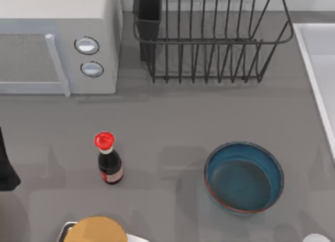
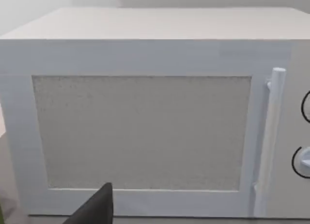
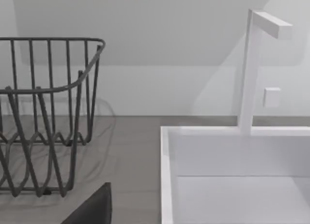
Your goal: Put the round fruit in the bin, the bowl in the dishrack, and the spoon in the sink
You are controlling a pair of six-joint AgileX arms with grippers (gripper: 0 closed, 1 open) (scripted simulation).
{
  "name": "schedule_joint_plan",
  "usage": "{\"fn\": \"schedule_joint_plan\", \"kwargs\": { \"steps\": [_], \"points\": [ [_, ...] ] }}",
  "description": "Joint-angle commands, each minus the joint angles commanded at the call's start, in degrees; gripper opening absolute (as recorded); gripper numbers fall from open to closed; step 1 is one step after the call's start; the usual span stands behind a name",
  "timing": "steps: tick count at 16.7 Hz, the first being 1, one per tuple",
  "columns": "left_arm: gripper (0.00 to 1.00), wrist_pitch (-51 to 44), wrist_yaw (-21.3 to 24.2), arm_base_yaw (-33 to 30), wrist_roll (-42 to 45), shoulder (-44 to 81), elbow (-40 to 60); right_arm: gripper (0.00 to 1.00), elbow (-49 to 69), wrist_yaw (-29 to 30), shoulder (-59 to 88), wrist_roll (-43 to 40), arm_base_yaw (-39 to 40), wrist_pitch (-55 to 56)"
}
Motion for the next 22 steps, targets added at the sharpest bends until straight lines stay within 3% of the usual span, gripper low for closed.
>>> {"fn": "schedule_joint_plan", "kwargs": {
  "steps": [7, 11, 22],
  "points": [
    [1.00, 0.0, 0.0, 0.0, -0.1, 0.0, 0.0, 1.00, 0.7, 0.0, 0.7, 0.3, 0.3, -0.6],
    [1.00, 0.0, 0.0, 0.0, -0.1, 0.0, 0.0, 1.00, 9.1, 0.0, 9.3, 3.3, 3.6, -8.3],
    [1.00, 0.0, 0.0, 0.0, -0.1, 0.0, 0.0, 1.00, 53.0, -1.2, 71.1, 20.5, 20.0, -50.5]
  ]
}}
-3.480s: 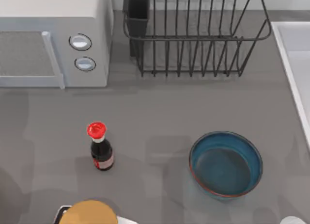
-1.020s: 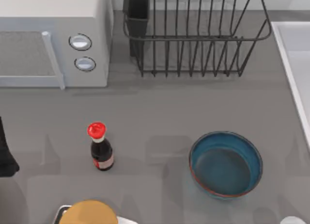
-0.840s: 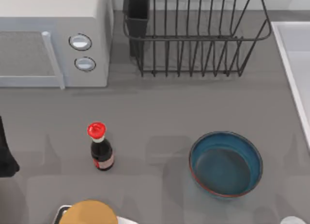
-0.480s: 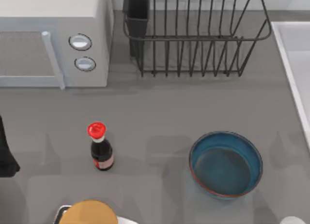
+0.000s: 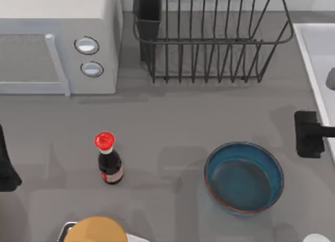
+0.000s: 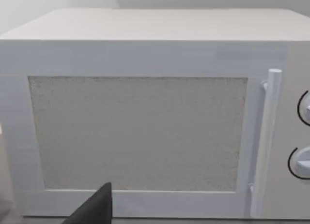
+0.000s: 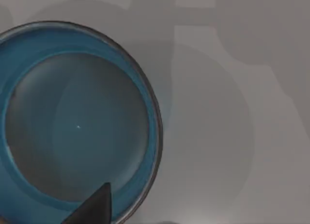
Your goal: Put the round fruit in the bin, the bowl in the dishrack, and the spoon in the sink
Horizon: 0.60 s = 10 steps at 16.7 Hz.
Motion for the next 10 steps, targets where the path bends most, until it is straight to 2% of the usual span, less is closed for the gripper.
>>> {"fn": "schedule_joint_plan", "kwargs": {
  "steps": [5, 10],
  "points": [
    [1.00, 0.0, 0.0, 0.0, 0.0, 0.0, 0.0, 1.00, 15.7, 0.5, 19.8, 5.6, 5.5, -13.6],
    [1.00, 0.0, 0.0, 0.0, 0.0, 0.0, 0.0, 1.00, 21.5, 1.2, 25.0, 7.5, 7.3, -17.9]
  ]
}}
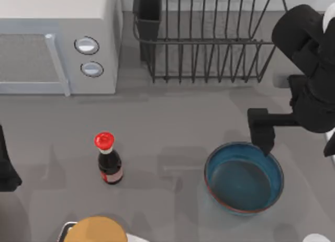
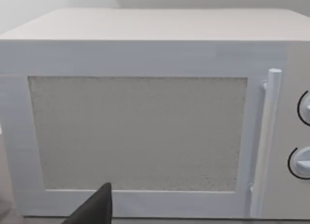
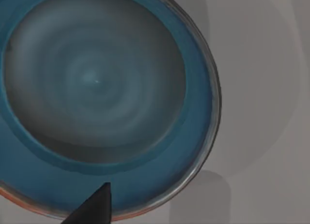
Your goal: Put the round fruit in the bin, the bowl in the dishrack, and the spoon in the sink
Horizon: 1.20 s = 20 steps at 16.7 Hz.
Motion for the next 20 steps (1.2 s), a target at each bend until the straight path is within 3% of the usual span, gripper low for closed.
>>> {"fn": "schedule_joint_plan", "kwargs": {
  "steps": [6, 15, 20],
  "points": [
    [1.00, 0.0, 0.0, 0.0, 0.0, 0.0, 0.0, 1.00, -1.6, 0.0, 0.5, -0.1, -0.1, 2.0],
    [1.00, 0.0, 0.0, 0.0, 0.0, 0.0, 0.0, 1.00, -14.2, 0.0, 6.6, 0.3, 0.1, 20.8],
    [1.00, 0.0, 0.0, 0.0, 0.0, 0.0, 0.0, 1.00, -15.5, 0.0, 7.3, 0.3, 0.2, 22.8]
  ]
}}
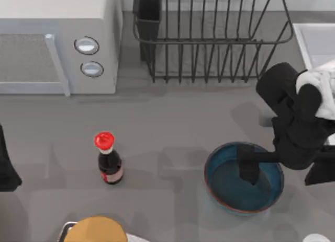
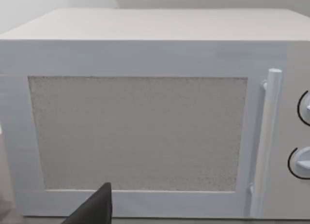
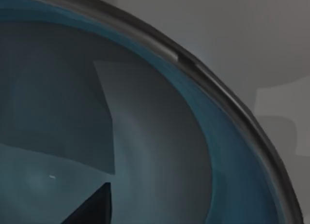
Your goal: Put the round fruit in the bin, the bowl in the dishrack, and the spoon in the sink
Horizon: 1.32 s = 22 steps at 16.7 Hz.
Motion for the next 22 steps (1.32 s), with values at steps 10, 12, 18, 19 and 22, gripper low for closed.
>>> {"fn": "schedule_joint_plan", "kwargs": {
  "steps": [10, 12, 18, 19, 22],
  "points": [
    [1.00, 0.0, 0.0, 0.0, 0.0, 0.0, 0.0, 0.32, 0.0, 0.0, 0.0, 0.0, 0.0, 0.0],
    [1.00, 0.0, 0.0, 0.0, 0.0, 0.0, 0.0, 0.17, 0.0, 0.0, 0.0, 0.0, 0.0, 0.0],
    [1.00, 0.0, 0.0, 0.0, 0.0, 0.0, 0.0, 0.00, 0.0, 0.0, 0.0, 0.0, 0.0, 0.0],
    [1.00, 0.0, 0.0, 0.0, 0.0, 0.0, 0.0, 0.00, 0.0, 0.0, 0.0, 0.0, 0.0, 0.0],
    [1.00, 0.0, 0.0, 0.0, 0.0, 0.0, 0.0, 0.00, 0.0, 0.0, 0.0, 0.0, 0.0, 0.0]
  ]
}}
